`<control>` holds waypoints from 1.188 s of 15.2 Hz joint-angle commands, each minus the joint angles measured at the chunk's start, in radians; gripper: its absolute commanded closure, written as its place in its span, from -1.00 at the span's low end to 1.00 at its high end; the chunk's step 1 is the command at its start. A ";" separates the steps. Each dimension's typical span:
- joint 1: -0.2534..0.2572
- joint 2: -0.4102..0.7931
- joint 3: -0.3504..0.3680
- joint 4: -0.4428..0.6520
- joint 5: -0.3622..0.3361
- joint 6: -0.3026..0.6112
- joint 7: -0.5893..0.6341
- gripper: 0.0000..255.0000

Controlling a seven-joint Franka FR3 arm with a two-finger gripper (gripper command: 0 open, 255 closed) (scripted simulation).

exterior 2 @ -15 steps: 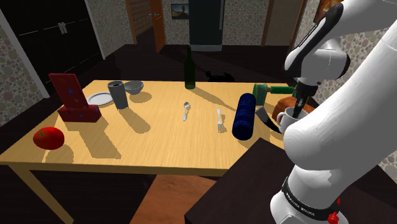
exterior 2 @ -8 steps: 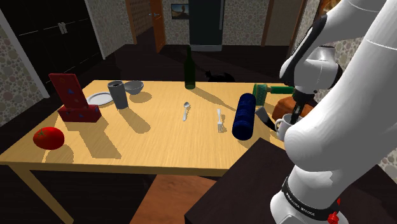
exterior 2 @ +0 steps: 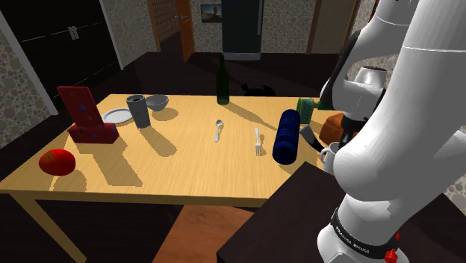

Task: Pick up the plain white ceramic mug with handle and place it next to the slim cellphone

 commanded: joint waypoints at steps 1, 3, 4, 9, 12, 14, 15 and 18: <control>-0.019 0.041 0.036 0.009 0.077 0.024 -0.054 1.00; -0.048 0.081 0.080 0.018 0.146 0.048 -0.105 1.00; -0.065 0.099 0.104 0.023 0.178 0.059 -0.129 1.00; -0.098 0.133 0.150 0.032 0.233 0.080 -0.170 1.00; -0.099 0.133 0.150 0.033 0.233 0.080 -0.170 1.00; -0.098 0.133 0.149 0.032 0.233 0.080 -0.170 -1.00; -0.098 0.133 0.149 0.032 0.233 0.080 -0.170 -1.00; -0.099 0.133 0.149 0.033 0.233 0.080 -0.170 -1.00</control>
